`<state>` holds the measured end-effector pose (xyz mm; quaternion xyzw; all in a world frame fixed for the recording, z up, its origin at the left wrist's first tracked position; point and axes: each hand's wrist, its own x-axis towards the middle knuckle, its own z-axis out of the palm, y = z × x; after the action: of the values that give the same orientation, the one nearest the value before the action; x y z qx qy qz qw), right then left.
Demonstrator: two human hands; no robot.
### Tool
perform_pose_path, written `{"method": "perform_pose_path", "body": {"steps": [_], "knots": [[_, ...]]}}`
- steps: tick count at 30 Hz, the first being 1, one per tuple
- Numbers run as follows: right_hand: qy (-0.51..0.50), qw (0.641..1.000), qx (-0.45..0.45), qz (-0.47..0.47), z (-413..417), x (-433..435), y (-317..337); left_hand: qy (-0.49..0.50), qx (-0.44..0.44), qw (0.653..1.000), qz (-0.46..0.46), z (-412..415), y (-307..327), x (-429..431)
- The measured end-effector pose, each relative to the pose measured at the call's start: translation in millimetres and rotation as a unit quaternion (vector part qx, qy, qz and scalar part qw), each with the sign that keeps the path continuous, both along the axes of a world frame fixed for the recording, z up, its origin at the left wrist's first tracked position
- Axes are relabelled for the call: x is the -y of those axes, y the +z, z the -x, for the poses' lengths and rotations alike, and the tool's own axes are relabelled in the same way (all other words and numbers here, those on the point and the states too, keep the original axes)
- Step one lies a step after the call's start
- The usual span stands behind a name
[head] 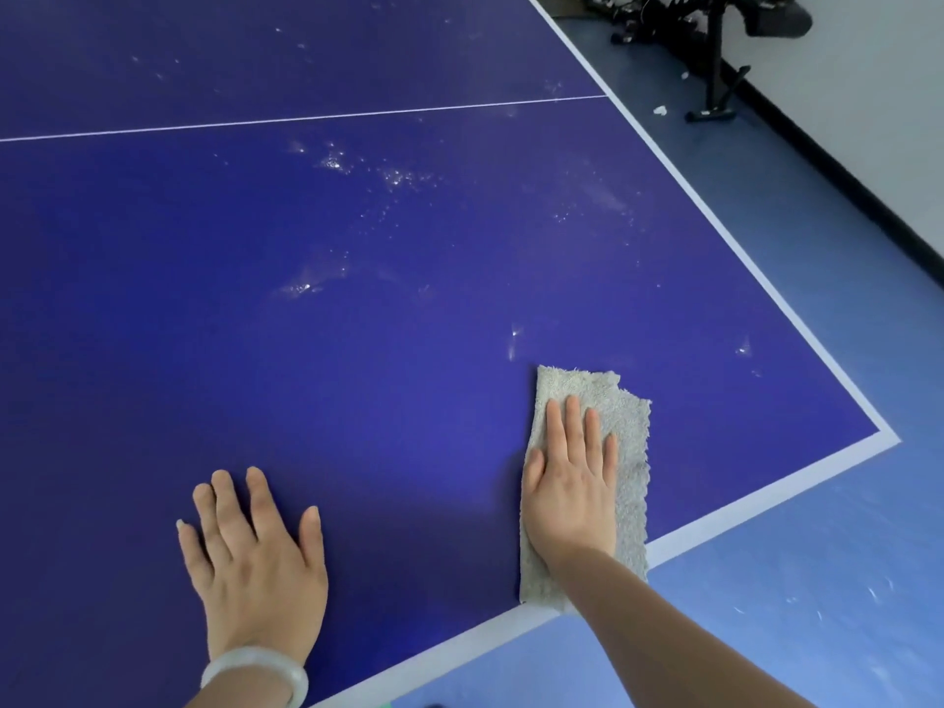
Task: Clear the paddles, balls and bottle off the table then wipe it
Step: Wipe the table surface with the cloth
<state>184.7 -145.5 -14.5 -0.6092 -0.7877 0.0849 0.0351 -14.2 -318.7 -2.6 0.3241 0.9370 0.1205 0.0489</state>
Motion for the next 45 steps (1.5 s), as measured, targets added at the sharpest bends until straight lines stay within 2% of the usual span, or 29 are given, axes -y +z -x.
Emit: {"method": "perform_pose_path", "body": {"steps": [3, 7, 10, 13, 16, 19, 21, 23, 27, 32, 35, 40, 42, 43, 45], "knots": [[-0.003, 1.0, 0.001, 0.005, 1.1, -0.6, 2.0, -0.007, 0.04, 0.998, -0.038, 2.6, -1.0, -10.3], [-0.007, 1.0, 0.001, 0.007, 2.3, -0.5, 2.3, -0.139, 0.043, 0.986, -0.084, -23.1, 6.7, -51.8], [-0.009, 1.0, 0.002, 0.006, 2.1, -1.9, 1.0, -0.174, 0.07, 0.981, -0.044, -54.7, 11.8, -87.6], [-0.008, 1.0, 0.007, 0.005, 2.5, -2.3, 0.5, -0.161, 0.085, 0.983, 0.011, -80.6, 14.9, -112.4], [-0.005, 1.0, 0.015, 0.01, 2.0, -3.6, 0.4, -0.125, 0.071, 0.989, 0.028, -96.1, 9.3, -122.1], [0.016, 1.0, 0.014, 0.019, 3.4, -8.4, 2.8, -0.141, 0.041, 0.987, 0.072, -101.7, 1.7, -121.3], [0.051, 0.998, 0.009, 0.021, 2.7, -12.1, 5.4, -0.138, 0.026, 0.987, 0.078, -103.1, -2.1, -121.4], [0.129, 0.991, 0.021, 0.023, -10.2, -18.3, 7.6, -0.13, 0.008, 0.989, 0.073, -105.0, -4.5, -123.2], [0.287, 0.956, 0.053, 0.014, -77.8, -54.4, 9.4, -0.123, -0.018, 0.99, 0.074, -106.7, -8.1, -122.7], [0.358, 0.928, 0.099, 0.002, -136.3, -84.1, 13.5, -0.11, -0.034, 0.99, 0.08, -109.1, -6.0, -125.6], [0.378, 0.921, 0.092, 0.011, -113.9, -80.5, 12.4, -0.105, -0.041, 0.989, 0.091, -110.0, -4.9, -125.9], [0.484, 0.872, 0.066, 0.016, -21.5, -96.9, 10.6, -0.099, -0.059, 0.989, 0.092, -111.1, -3.2, -126.8], [0.499, 0.864, 0.064, 0.017, 3.1, -119.4, 10.0, -0.097, -0.06, 0.989, 0.096, -111.2, -3.2, -126.5], [0.489, 0.87, 0.064, 0.011, 9.5, -134.6, 9.3, -0.094, -0.058, 0.989, 0.098, -111.1, -2.9, -126.6], [0.411, 0.91, 0.061, 0.01, 12.2, -167.8, 8.1, -0.088, -0.052, 0.99, 0.1, -111.4, -3.0, -126.5]]}}
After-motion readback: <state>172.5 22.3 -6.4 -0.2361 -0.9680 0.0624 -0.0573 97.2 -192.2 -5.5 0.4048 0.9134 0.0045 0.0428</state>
